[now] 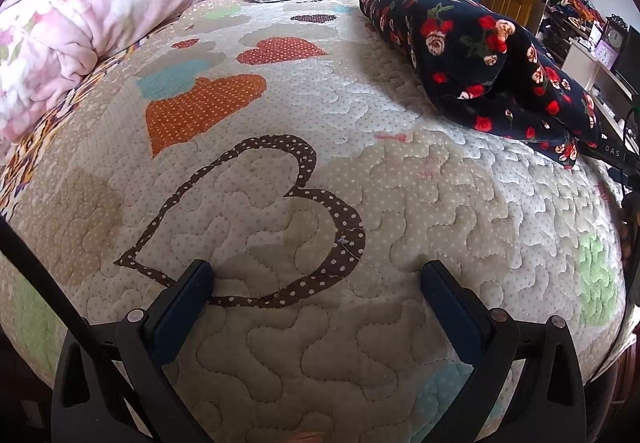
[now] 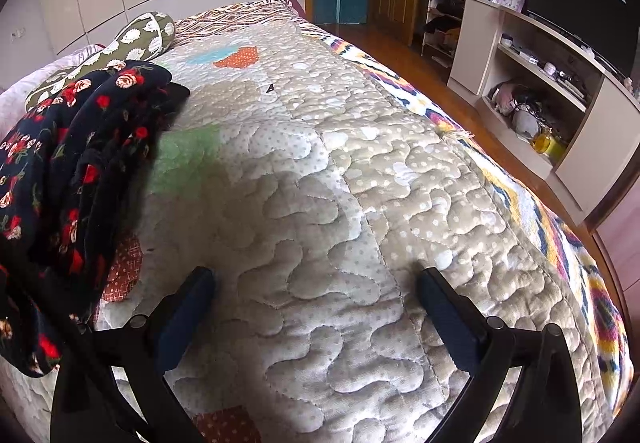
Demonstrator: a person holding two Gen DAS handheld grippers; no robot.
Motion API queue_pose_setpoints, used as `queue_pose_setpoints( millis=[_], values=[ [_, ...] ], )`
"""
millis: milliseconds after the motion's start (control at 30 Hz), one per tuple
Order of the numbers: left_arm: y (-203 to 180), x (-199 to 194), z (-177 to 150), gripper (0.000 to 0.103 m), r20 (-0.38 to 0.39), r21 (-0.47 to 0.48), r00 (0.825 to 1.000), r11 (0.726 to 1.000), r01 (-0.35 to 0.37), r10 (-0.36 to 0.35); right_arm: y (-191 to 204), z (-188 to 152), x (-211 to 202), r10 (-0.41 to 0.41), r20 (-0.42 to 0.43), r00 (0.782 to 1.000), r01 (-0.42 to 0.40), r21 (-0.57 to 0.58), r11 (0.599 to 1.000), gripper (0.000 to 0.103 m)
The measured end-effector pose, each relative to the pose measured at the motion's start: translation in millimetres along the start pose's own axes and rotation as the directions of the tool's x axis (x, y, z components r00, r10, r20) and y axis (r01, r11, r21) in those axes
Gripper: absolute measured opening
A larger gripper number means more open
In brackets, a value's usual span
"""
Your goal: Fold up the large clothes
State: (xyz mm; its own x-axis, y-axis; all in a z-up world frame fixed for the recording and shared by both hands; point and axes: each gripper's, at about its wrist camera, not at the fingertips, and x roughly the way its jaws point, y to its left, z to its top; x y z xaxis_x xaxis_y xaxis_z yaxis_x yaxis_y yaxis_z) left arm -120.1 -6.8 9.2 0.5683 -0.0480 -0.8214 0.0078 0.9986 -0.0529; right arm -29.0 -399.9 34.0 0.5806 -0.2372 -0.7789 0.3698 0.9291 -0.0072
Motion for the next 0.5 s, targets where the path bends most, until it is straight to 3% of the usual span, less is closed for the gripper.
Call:
queue_pose_setpoints(
  millis=[267, 500],
  values=[
    [0.6, -0.2, 1.9, 0.103, -0.016, 0.004, 1.000, 1.000, -0.006, 0.006, 2.7, -25.6, -23.5, -0.033, -0.011, 0.999, 0.034, 0.032, 0.999, 0.103],
    [0.6, 0.9, 3.8, 0.103, -0.023, -0.004, 1.000, 1.000, -0.013, 0.013, 4.4, -27.5, -24.0, -0.054, -0.012, 0.998, 0.054, 0.030, 0.998, 0.103]
  ],
)
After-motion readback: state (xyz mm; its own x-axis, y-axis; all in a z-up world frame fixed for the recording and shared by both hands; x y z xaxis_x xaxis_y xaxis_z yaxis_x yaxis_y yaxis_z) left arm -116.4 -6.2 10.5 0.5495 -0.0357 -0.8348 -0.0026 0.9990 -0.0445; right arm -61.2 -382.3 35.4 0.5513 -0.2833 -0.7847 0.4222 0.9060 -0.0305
